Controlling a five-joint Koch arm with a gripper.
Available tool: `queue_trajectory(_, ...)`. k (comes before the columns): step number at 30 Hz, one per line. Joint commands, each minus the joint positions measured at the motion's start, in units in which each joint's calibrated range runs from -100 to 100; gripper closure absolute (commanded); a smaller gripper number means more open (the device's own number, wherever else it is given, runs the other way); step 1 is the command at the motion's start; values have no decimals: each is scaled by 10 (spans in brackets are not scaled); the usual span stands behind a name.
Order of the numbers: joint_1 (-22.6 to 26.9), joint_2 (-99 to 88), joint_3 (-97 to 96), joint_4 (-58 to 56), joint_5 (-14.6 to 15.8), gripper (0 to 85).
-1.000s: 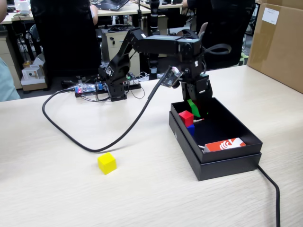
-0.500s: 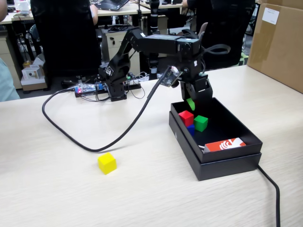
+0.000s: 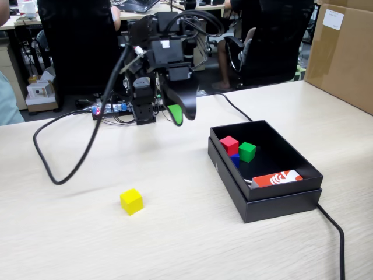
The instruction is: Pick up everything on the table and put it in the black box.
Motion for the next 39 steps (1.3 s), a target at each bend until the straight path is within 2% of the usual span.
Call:
queue_trajectory(1, -31, 29, 22, 6, -34, 386)
queue_trajectory(9, -69, 204, 43, 17, -63, 388)
queue_trajectory(21, -77, 413, 155, 41, -67, 408)
queue_trajectory(25, -79, 447, 183, 41, -63, 505)
queue_trajectory(30, -80, 461, 203, 41, -50, 771)
queue_trajectory(33, -77, 426, 184, 41, -45, 786)
queue_trajectory(36, -63, 315, 124, 41, -37, 786)
queue_trajectory(38, -46, 222, 82, 41, -27, 786)
queue_trajectory(39, -22, 139, 53, 37, -14, 786)
